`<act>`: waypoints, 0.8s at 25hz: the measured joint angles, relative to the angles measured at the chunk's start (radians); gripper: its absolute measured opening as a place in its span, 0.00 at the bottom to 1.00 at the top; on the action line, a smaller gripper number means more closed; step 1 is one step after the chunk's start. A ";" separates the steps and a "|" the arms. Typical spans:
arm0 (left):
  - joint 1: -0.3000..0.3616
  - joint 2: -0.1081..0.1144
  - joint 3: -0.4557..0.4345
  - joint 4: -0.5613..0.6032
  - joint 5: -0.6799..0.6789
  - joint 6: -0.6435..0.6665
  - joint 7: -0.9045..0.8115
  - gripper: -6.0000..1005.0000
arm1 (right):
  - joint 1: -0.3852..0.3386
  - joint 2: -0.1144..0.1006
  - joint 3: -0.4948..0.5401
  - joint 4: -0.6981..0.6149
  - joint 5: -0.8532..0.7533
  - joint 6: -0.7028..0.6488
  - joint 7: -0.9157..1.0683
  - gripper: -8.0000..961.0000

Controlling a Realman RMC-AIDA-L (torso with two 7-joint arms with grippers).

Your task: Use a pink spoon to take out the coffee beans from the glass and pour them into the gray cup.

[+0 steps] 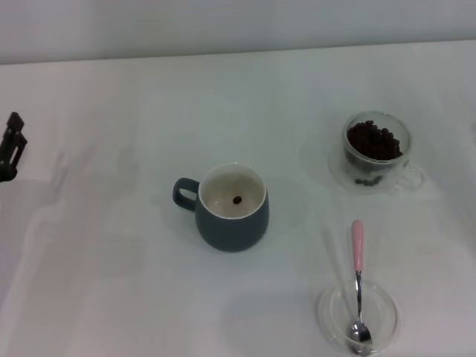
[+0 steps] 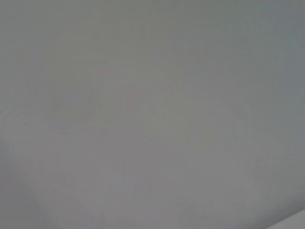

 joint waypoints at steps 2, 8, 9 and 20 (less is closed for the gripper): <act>0.001 -0.001 0.000 0.001 -0.018 0.000 -0.001 0.60 | -0.003 0.003 0.001 0.002 0.012 -0.015 -0.002 0.28; 0.012 -0.005 0.000 0.001 -0.055 -0.012 -0.003 0.60 | -0.020 0.005 0.062 0.035 0.042 -0.073 -0.011 0.28; 0.015 -0.005 0.000 0.001 -0.055 -0.012 -0.004 0.60 | -0.024 0.005 0.080 0.040 0.043 -0.076 -0.017 0.28; 0.017 -0.004 0.003 0.000 -0.055 -0.015 -0.001 0.59 | -0.042 0.007 0.195 0.105 0.046 -0.078 -0.139 0.28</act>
